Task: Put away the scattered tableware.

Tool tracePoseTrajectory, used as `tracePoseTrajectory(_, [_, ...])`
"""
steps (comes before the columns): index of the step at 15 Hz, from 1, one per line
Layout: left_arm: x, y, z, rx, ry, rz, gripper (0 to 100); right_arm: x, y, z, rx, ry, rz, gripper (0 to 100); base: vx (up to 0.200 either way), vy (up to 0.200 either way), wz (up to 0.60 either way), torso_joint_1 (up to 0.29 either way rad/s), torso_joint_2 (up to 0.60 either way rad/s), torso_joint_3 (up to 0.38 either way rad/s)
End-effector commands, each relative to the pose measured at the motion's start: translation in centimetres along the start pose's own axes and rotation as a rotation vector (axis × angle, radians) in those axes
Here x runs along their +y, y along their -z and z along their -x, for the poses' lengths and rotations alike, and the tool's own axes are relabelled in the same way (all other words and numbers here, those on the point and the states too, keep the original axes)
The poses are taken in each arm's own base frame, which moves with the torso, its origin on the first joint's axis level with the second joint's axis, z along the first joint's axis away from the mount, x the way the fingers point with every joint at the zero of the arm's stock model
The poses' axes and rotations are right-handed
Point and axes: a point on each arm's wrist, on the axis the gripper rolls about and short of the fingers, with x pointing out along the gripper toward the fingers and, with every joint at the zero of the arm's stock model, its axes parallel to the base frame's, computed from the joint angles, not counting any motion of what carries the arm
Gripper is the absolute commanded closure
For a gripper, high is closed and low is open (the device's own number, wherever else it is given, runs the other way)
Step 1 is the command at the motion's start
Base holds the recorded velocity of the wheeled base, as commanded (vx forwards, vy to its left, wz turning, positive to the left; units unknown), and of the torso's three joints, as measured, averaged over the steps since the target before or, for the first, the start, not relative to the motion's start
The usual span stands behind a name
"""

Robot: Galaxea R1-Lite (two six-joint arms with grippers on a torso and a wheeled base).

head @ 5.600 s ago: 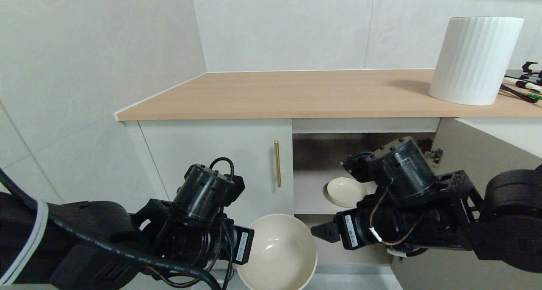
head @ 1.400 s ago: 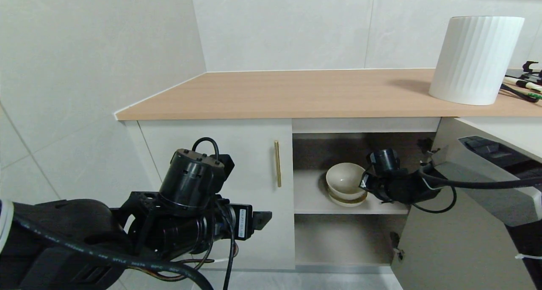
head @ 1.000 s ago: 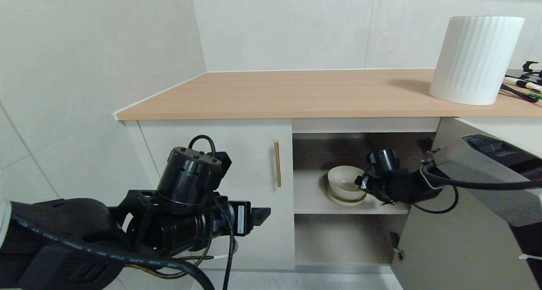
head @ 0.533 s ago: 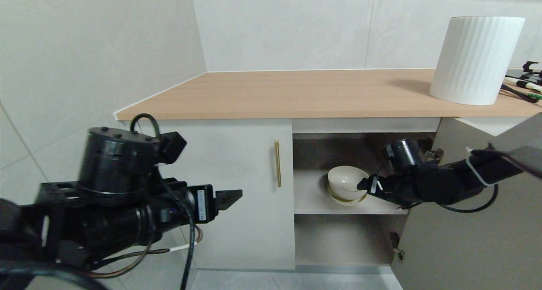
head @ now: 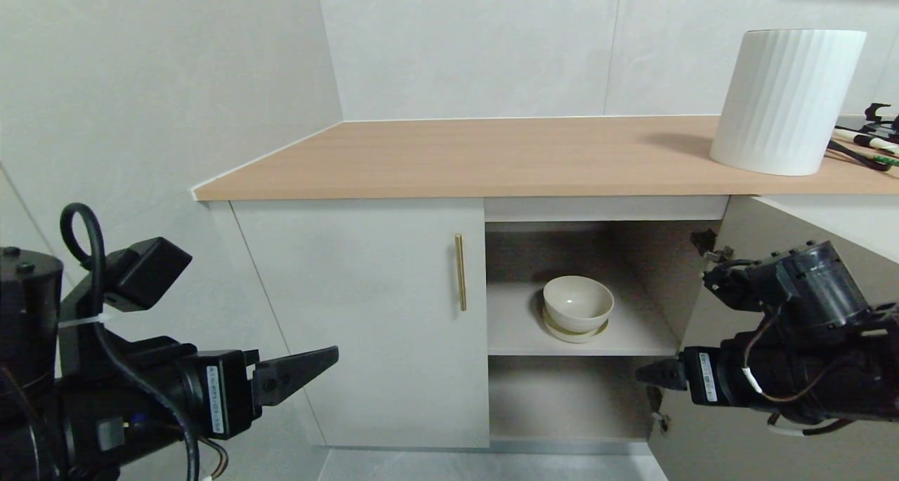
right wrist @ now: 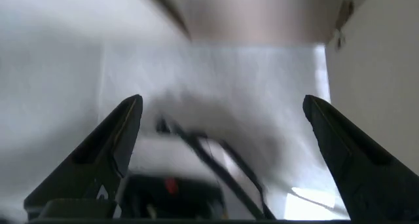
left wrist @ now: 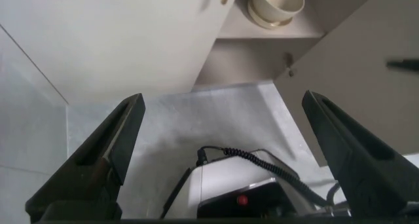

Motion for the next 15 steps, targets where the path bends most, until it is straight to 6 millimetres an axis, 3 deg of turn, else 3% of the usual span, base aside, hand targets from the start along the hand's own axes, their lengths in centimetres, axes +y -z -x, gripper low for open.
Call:
tracePoseTrajectory(1, [0.09, 0.10, 0.38, -0.011, 0.003, 0.001, 0, -0.06, 0.67, 0.91, -0.005, -0.010, 0.011, 0, 0.000, 0.000, 0.00, 0.000, 0.00, 0.000])
tracePoseTrajectory(5, [0.07, 0.13, 0.27, -0.006, 0.004, -0.001, 0, -0.12, 0.81, 0.45, 0.014, -0.001, 0.015, 0, 0.000, 0.000, 0.00, 0.000, 0.00, 0.000])
tracePoseTrajectory(15, [0.17, 0.39, 0.13, 0.006, 0.000, -0.002, 0, -0.23, 1.16, 0.45, 0.037, 0.008, 0.020, 0, -0.200, 0.000, 0.00, 0.002, 0.00, 0.000])
